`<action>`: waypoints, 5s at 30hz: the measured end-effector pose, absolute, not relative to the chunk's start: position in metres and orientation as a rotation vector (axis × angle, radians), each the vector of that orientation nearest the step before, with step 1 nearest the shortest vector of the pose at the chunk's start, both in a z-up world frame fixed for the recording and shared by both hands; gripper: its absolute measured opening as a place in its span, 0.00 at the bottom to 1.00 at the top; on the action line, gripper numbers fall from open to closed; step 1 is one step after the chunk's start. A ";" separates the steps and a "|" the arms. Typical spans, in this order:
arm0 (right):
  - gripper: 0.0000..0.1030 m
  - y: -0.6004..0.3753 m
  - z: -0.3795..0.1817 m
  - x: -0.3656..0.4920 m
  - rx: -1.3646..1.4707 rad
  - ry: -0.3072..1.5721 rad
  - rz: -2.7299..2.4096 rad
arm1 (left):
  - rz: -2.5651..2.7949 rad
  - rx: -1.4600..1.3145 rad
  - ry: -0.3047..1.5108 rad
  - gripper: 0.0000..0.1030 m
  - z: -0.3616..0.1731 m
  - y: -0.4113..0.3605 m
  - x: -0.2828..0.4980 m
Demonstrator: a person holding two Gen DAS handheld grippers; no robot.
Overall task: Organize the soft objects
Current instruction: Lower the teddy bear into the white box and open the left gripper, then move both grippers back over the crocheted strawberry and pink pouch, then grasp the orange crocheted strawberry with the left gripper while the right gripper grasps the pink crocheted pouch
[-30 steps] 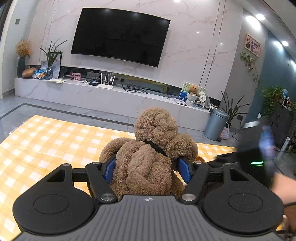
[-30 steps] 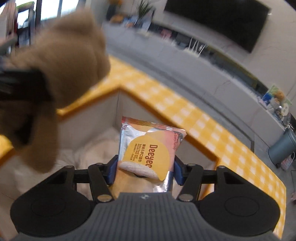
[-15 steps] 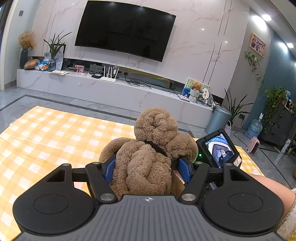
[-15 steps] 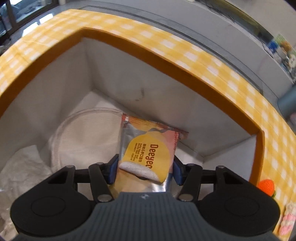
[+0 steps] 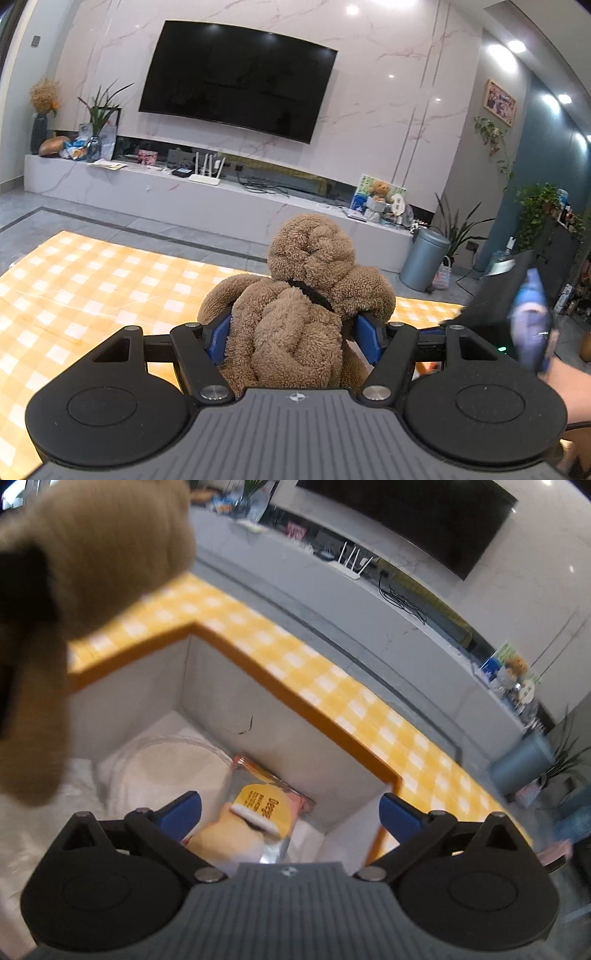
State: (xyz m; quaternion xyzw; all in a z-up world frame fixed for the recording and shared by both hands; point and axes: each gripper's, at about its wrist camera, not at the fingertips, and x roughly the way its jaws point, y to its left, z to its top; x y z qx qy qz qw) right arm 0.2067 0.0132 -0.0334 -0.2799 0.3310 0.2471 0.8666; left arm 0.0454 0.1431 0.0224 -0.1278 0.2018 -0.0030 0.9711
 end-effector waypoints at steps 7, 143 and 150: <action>0.98 -0.045 -0.016 0.185 -0.447 0.653 0.597 | 0.014 -0.165 0.451 0.75 0.016 0.115 0.066; 0.97 -0.383 -0.142 0.319 0.193 0.774 -0.047 | -0.238 0.234 0.943 0.49 -0.049 -0.210 0.181; 0.71 -0.381 -0.143 0.322 0.170 0.786 -0.046 | -0.250 0.220 0.928 0.49 -0.055 -0.210 0.154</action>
